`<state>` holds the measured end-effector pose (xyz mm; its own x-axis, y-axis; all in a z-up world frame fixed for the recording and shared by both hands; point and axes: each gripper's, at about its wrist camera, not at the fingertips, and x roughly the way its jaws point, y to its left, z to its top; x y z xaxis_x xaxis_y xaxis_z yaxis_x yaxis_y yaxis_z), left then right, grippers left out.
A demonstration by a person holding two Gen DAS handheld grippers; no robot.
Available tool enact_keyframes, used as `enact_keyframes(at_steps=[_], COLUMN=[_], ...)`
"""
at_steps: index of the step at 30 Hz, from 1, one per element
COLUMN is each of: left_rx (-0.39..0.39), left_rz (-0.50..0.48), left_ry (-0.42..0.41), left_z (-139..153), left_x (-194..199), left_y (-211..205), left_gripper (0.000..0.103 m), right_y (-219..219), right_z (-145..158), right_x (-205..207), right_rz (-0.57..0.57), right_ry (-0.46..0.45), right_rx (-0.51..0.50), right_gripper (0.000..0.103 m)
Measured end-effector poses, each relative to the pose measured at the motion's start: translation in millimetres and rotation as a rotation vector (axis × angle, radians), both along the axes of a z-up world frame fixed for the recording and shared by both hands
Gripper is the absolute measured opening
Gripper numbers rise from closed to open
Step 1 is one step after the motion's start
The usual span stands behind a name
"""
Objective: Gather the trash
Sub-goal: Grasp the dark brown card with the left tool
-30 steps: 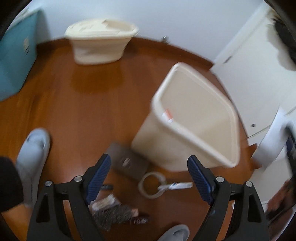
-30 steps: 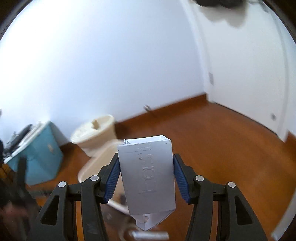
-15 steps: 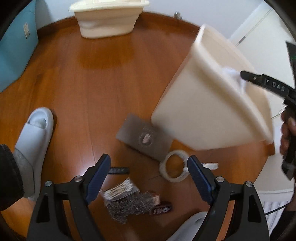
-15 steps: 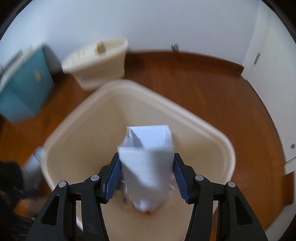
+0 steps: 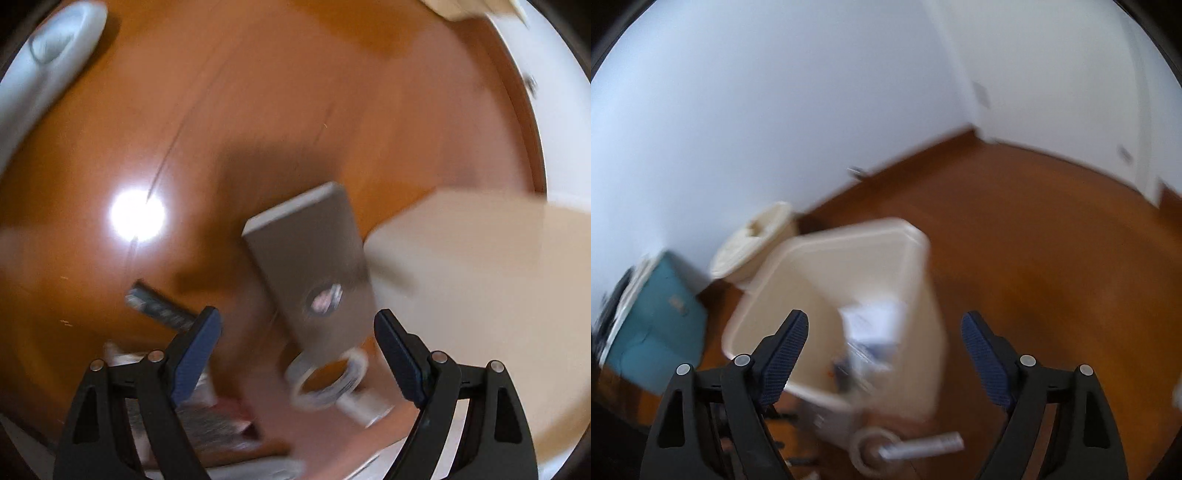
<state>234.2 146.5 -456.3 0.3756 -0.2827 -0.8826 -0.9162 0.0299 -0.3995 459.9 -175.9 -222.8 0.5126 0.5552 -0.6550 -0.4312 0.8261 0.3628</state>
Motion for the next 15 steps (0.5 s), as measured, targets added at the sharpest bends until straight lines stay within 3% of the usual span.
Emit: enact_keyframes(at_steps=[3,5,15], left_rx=[-0.027,-0.081,-0.09], left_rz=[0.091,0.137,0.216], left_ry=[-0.005,-0.005,0.079], left_z=[-12.5,-22.0,-36.5], left_x=[5.4,7.6,27.4], left_y=[8.6,9.1,14.1], left_gripper=[0.085,0.085,0.085], right_y=[-15.3,-17.2,-39.8], right_z=[-36.6,-48.4,-64.6], right_x=[-5.9,-14.1,-26.3], right_rz=[-0.03,-0.023,-0.061], right_ry=[0.118,0.143,0.176], right_rx=[-0.024,-0.035,-0.02], right_gripper=[0.087,0.087,0.087])
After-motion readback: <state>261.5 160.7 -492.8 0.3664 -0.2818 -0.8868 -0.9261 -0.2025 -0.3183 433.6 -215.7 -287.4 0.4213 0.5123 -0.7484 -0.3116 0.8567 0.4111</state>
